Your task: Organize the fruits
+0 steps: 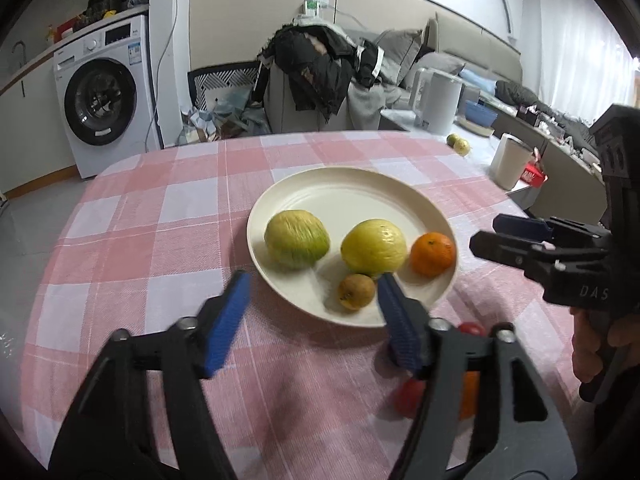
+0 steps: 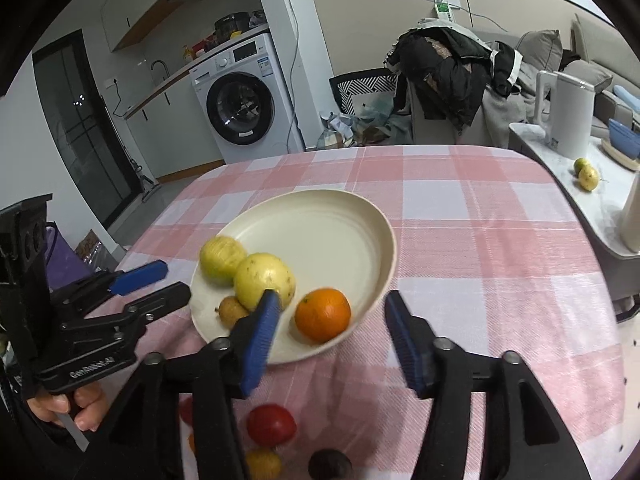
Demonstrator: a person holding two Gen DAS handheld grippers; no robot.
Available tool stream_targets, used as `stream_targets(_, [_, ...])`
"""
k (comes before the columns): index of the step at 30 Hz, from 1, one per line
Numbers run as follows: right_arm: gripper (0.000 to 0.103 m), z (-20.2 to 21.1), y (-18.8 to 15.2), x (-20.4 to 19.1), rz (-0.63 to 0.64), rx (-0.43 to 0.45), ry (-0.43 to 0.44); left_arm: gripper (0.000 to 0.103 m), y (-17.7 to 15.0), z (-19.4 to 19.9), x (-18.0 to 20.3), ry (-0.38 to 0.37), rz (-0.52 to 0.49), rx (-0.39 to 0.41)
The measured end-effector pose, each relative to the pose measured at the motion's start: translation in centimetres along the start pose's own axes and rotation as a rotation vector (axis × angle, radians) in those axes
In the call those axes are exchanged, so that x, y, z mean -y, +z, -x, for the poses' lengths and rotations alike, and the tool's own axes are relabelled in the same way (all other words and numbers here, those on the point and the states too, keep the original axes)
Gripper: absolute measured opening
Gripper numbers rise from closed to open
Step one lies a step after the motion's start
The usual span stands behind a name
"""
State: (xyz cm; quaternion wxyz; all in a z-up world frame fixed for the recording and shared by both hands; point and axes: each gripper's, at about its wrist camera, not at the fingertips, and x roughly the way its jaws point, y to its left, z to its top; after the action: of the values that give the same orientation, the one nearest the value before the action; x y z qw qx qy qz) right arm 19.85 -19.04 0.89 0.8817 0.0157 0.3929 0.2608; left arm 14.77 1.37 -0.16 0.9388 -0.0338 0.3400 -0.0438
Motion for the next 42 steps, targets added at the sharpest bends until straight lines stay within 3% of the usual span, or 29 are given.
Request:
stream_targets(2, [0.074,0.8,-0.4,-0.1,0.012,0.000,-0.006,0.083,-0.4,1.4,0.2,-0.004,0.000,0.022])
stream_targets(4, [0.088,1.7,-1.0,-0.4,0.032,-0.004,-0.023,0.083,-0.8,2.7,0.5,-0.006,0.000,0.039])
stream_targets(10, [0.097,3.6,-2.7,-1.2,0.082,0.009,-0.087,0.088,-2.0,5.4,0.8,0.005,0.005,0.041])
stream_targets(12, [0.103,4.0,-3.2,-1.3,0.089,0.006,-0.090,0.094,-2.4,6.3,0.9,0.008,0.007,0.045])
stream_targets(13, [0.103,4.2,-3.4,-1.4,0.092,0.006,-0.090,0.103,-2.5,6.7,0.9,0.010,0.010,0.049])
stream_targets(20, [0.103,5.4,-5.1,-2.0,0.134,-0.002,-0.094,0.102,-4.2,8.0,1.5,0.007,0.007,0.063])
stream_targets(30, [0.103,5.5,-6.0,-3.4,0.226,-0.052,-0.080,0.102,-5.4,6.2,3.0,-0.021,-0.032,-0.006])
stream_targets(42, [0.103,3.8,-6.7,-1.9,0.205,-0.124,-0.102,0.102,-5.9,4.4,2.7,-0.024,-0.027,-0.059])
